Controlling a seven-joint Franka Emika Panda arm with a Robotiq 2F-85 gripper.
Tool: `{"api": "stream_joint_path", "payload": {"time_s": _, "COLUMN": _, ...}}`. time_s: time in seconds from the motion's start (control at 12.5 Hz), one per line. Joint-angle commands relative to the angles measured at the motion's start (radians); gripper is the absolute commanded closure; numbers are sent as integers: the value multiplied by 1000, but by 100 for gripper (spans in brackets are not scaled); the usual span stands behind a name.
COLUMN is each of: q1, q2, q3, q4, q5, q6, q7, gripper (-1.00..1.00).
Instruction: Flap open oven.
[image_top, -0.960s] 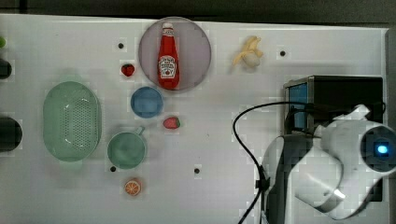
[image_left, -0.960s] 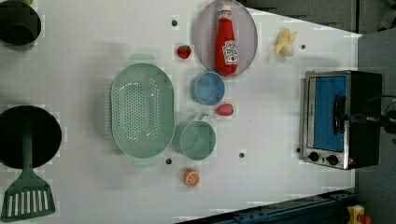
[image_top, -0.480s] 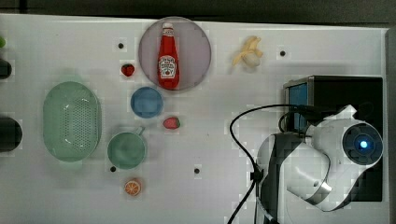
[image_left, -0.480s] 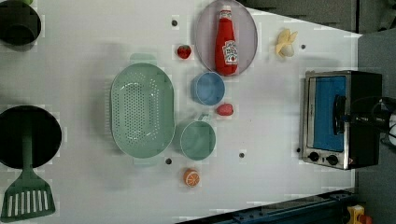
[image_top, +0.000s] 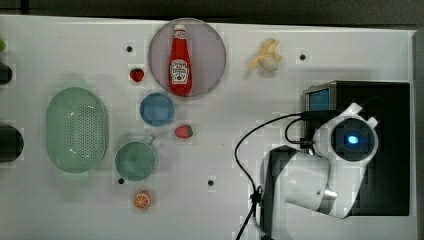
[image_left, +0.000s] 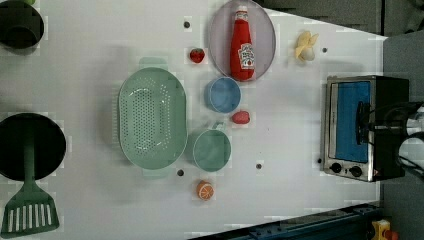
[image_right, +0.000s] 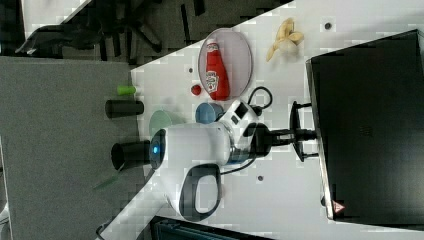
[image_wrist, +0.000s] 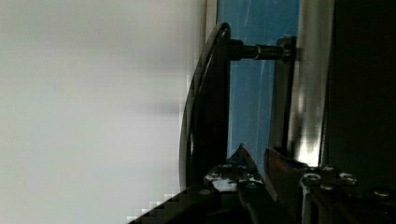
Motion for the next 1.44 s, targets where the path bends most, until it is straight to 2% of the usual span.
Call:
{"api": "stream_joint_path", "payload": {"time_s": 0.08, "q1": 67, "q2": -10, "q3": 30, "q4": -31, "q5": -83, "q6": 14, "q7": 213, "gripper": 65}}
{"api": "stream_joint_path", "payload": {"time_s": 0.32, "q1": 93, "q2": -6, "q3": 67, "q4": -62, "q5": -136, "q6": 14, "q7": 321, "gripper": 65}}
{"api": "stream_joint_path", "payload": {"time_s": 0.56, "q1": 117, "q2": 32, "q3": 112, "q4": -72, "q5": -248, "q6": 12, "q7": 476, "gripper": 65}}
{"api": "stream_joint_path", "payload": {"time_s": 0.8, "q1": 142, "q2": 92, "q3": 151, "q4": -72, "q5": -330, "q6": 10, "q7": 647, "gripper": 65}}
{"api": "stream_joint_path", "payload": {"time_s": 1.2, "q1": 220, "q2": 230, "q3": 180, "q4": -41, "q5": -533, "q6": -18, "q7": 967, "gripper": 65}}
{"api": "stream_joint_path", "payload": {"time_s": 1.44, "q1": 265, "q2": 322, "q3": 186, "q4": -13, "q5": -556, "q6": -17, "q7": 1018, "gripper": 65}}
